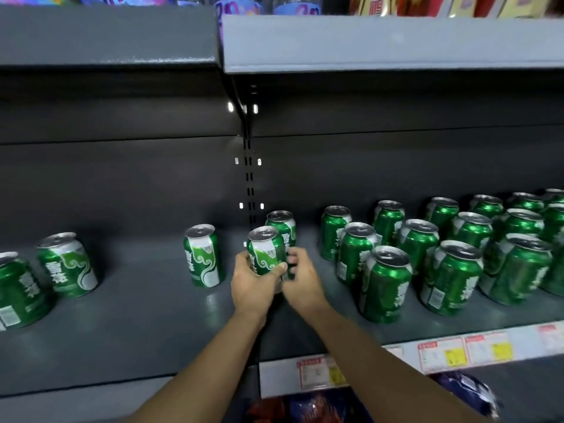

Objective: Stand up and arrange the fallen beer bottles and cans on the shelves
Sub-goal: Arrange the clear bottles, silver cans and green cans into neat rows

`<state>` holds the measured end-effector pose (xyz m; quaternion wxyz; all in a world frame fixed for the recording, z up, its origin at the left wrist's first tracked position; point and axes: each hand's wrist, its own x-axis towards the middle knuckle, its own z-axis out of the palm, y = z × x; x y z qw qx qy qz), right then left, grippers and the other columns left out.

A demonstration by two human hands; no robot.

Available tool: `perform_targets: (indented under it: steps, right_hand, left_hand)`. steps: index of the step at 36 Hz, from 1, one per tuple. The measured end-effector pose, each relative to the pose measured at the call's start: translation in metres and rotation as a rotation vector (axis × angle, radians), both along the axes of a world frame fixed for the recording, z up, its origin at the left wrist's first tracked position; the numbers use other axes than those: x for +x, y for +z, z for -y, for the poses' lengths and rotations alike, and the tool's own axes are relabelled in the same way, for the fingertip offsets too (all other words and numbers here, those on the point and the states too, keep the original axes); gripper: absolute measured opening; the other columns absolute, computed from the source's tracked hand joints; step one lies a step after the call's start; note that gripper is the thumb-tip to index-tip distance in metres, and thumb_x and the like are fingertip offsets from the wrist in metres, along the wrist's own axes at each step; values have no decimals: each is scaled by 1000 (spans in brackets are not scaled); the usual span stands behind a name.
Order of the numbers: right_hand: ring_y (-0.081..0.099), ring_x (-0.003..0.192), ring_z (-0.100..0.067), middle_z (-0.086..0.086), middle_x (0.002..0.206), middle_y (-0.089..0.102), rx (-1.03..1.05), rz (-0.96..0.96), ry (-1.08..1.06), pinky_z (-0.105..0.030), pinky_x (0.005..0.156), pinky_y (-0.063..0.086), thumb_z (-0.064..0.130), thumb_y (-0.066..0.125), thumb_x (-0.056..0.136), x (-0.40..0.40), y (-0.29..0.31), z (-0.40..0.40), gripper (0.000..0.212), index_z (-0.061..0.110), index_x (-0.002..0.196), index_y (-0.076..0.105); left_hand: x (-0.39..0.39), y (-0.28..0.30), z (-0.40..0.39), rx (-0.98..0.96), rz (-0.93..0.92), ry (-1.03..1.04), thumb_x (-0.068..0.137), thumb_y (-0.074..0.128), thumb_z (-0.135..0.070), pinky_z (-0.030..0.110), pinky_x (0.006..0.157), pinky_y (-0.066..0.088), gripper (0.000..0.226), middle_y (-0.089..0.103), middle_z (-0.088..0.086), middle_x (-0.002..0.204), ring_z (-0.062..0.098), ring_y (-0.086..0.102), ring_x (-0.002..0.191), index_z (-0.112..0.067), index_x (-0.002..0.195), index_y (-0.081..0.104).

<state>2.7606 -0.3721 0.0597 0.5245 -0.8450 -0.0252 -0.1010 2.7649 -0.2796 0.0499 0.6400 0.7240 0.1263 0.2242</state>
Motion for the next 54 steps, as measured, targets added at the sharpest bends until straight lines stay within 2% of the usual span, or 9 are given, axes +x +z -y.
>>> perform_targets:
  steps: [8,13,16,18,21,26,33,51,54]
  right_hand:
    - [29,139,-22,-1,148,34,-436,-15,-62,-38,108,24,26,46,95,-27,-2,26,61,21,150,21]
    - [32,139,-19,0,149,38,-421,8,-91,-35,107,25,22,42,97,-30,-1,26,55,20,149,23]
    - [42,133,-21,1,140,52,-345,7,-69,-34,104,28,21,51,92,-31,-2,28,58,21,145,28]
    - [52,124,-23,2,128,60,-267,-18,-55,-35,104,34,18,60,86,-30,-3,30,57,21,137,34]
    - [59,115,-22,5,118,64,-201,-46,-34,-42,103,39,18,73,78,-28,-5,31,57,24,124,40]
    - [44,128,-22,0,133,51,-244,-25,-30,-40,107,31,29,69,85,-25,-7,31,65,25,140,35]
    - [32,138,-19,4,147,40,-356,0,-67,-38,110,25,32,56,94,-23,-8,30,65,26,150,25]
    - [30,140,-18,6,151,37,-315,-17,-53,-38,112,21,18,54,92,-25,-7,31,69,26,151,20]
    - [28,142,-18,4,153,33,-259,4,-83,-40,114,20,11,57,88,-28,-6,32,73,24,151,21]
  left_hand:
    - [-17,12,32,110,-72,22,54,91,-35,44,82,55,65,62,0,105,22,64,93,-31,97,42]
    - [-27,14,39,255,-128,24,65,86,-38,43,98,46,79,50,5,125,26,50,119,-21,131,45]
    - [-29,12,34,269,-133,-86,62,85,-39,45,99,46,77,49,3,118,24,50,118,-22,129,51]
    - [-30,13,27,132,-122,-193,57,82,-30,40,95,50,73,56,0,115,20,56,113,-25,123,53]
    - [-31,14,17,-85,-134,-394,70,68,8,21,75,53,66,67,-1,111,14,63,103,-22,126,52]
    - [-29,11,12,-72,-92,-384,73,61,21,10,64,49,68,67,2,110,8,63,95,-11,132,52]
    - [-21,1,22,34,-27,-177,70,78,5,36,96,51,67,65,-1,113,13,63,102,-22,125,51]
    - [-10,-5,23,269,-13,-133,72,83,-16,39,98,48,69,61,-2,120,17,58,112,-22,131,46]
    - [-17,-1,16,251,7,-143,79,79,-21,30,93,47,69,58,-1,121,14,56,108,-16,137,40]
